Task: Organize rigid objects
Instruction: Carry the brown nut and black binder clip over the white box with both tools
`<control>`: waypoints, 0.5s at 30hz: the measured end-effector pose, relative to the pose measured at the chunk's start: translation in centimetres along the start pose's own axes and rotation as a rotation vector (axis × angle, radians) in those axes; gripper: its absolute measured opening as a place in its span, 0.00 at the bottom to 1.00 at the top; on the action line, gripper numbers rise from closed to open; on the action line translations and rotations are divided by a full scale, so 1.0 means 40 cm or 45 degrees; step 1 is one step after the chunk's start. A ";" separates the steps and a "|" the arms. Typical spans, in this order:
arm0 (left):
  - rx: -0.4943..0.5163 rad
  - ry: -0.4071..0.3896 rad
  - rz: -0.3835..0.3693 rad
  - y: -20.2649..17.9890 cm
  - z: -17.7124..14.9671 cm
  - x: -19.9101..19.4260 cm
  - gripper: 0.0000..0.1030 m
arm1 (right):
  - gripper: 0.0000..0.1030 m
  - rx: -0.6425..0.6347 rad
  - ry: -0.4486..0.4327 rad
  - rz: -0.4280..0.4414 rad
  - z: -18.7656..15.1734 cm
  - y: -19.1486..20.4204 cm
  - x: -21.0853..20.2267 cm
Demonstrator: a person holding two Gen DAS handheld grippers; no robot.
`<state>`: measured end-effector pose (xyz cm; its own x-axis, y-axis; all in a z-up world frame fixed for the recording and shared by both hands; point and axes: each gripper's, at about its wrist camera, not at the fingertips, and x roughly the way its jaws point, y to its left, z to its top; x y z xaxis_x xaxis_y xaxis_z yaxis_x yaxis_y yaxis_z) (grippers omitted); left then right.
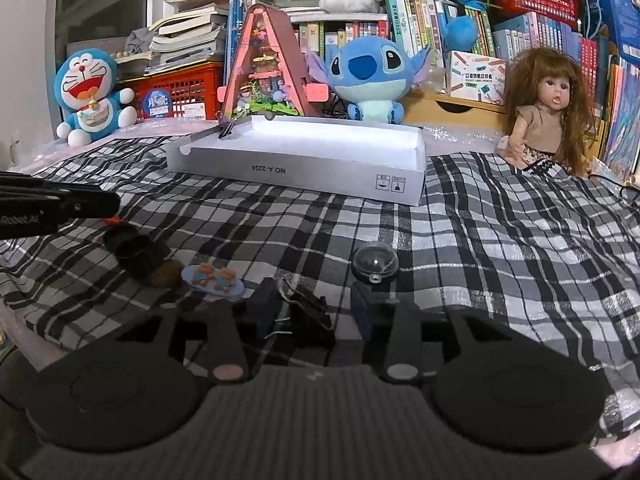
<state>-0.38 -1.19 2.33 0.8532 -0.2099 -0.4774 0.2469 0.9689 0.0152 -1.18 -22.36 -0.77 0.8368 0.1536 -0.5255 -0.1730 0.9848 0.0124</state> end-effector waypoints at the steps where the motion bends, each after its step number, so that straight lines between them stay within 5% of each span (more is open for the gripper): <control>1: 0.000 0.002 0.000 0.000 0.000 0.000 0.17 | 0.31 0.006 -0.004 -0.004 -0.002 0.002 -0.004; 2: 0.000 0.005 -0.001 0.000 0.001 0.001 0.17 | 0.23 0.000 -0.007 -0.012 -0.001 0.004 -0.008; 15: -0.015 -0.003 0.007 0.018 0.065 0.042 0.17 | 0.23 0.118 -0.052 -0.049 0.078 -0.027 -0.015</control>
<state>2.45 -1.17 3.82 0.8556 -0.2047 -0.4754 0.2369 0.9715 0.0079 0.12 -23.26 2.21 0.8627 0.1169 -0.4920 -0.0933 0.9930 0.0723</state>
